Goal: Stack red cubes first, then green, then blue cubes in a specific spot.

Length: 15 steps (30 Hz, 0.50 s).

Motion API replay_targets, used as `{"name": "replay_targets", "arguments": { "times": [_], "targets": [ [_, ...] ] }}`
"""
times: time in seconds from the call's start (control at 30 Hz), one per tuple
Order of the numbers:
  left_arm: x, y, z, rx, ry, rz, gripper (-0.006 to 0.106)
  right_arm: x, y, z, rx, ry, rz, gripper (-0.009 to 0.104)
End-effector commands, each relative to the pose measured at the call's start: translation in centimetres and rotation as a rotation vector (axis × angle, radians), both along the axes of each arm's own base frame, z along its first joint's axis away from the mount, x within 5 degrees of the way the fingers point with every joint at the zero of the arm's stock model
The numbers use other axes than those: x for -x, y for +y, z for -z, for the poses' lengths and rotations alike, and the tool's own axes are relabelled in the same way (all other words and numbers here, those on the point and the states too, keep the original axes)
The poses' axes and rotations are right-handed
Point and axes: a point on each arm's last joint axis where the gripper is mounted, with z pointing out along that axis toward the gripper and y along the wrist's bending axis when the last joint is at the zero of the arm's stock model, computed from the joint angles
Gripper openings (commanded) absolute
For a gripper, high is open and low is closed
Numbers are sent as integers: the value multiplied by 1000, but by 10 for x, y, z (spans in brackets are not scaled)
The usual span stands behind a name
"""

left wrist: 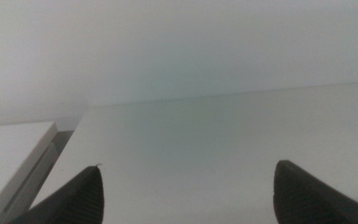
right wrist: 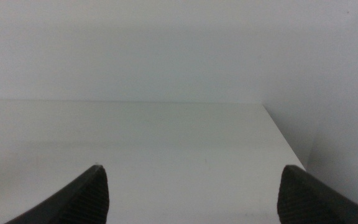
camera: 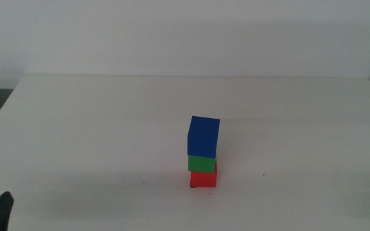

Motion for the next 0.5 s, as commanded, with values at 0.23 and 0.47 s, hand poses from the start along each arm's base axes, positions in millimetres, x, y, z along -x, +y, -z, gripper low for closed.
{"name": "replay_targets", "arguments": {
  "times": [0.23,0.47],
  "targets": [
    [0,1,-1,-22,-24,-6,93,0,0,2,-32,-12,4,84],
    [0,1,-1,-29,-24,-7,93,0,0,2,-32,-12,4,84]
  ]
}}
